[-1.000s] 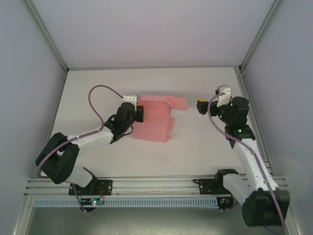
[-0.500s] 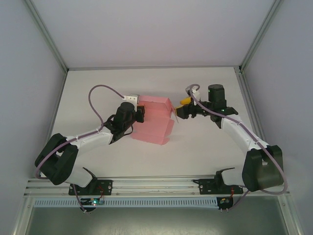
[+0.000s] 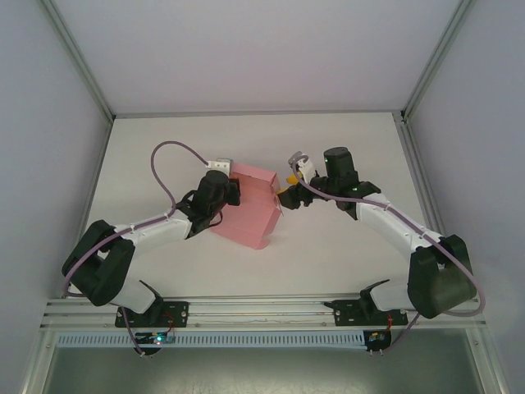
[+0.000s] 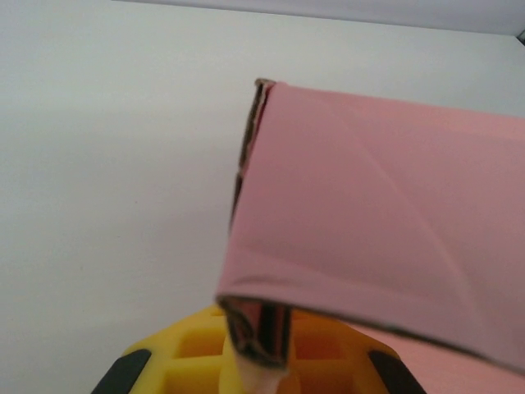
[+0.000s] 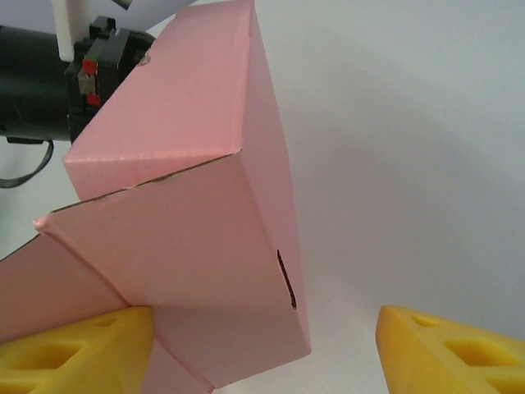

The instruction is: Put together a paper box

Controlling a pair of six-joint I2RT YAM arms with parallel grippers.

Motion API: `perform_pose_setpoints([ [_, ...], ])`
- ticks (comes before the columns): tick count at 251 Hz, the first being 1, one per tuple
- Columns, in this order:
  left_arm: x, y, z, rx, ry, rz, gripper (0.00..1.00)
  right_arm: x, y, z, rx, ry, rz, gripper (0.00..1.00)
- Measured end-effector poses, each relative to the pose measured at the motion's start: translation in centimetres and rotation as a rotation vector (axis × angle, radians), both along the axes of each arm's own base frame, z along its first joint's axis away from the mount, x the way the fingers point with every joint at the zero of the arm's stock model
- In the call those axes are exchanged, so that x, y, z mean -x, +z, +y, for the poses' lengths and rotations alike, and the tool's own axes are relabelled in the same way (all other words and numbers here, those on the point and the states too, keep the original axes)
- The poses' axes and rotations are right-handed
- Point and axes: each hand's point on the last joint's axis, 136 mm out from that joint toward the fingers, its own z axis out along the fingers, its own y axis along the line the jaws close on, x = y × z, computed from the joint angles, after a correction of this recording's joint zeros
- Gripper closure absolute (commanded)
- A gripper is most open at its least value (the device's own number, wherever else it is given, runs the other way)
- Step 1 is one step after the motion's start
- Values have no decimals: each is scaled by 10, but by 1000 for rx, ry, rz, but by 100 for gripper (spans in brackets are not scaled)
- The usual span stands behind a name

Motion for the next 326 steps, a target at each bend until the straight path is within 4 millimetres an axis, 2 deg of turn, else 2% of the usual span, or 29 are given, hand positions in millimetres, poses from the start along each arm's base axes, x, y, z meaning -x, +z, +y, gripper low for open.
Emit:
perform_pose_setpoints([
  [92,2,-5,4,-24,11,25,100,12,-13,-4,43,19,16,24],
  [194,1,-4,5,-2,38,45,100,36,-22,16,54,154,20,23],
  [206,-2,-1,8,4,57,41,100,37,-25,18,64,150,29,18],
  [237,-6,3,15,33,114,33,100,17,-27,3,91,-12,56,11],
  [262,-9,18,21,81,162,-9,100,-2,-16,-29,-2,-202,78,7],
  [286,-8,33,28,126,200,-55,100,-10,-5,-54,-111,-326,88,5],
  [302,-8,38,32,146,220,-75,100,-8,2,-53,-159,-337,97,5],
  [326,-9,42,34,160,237,-90,100,-4,16,-39,-220,-308,100,7],
])
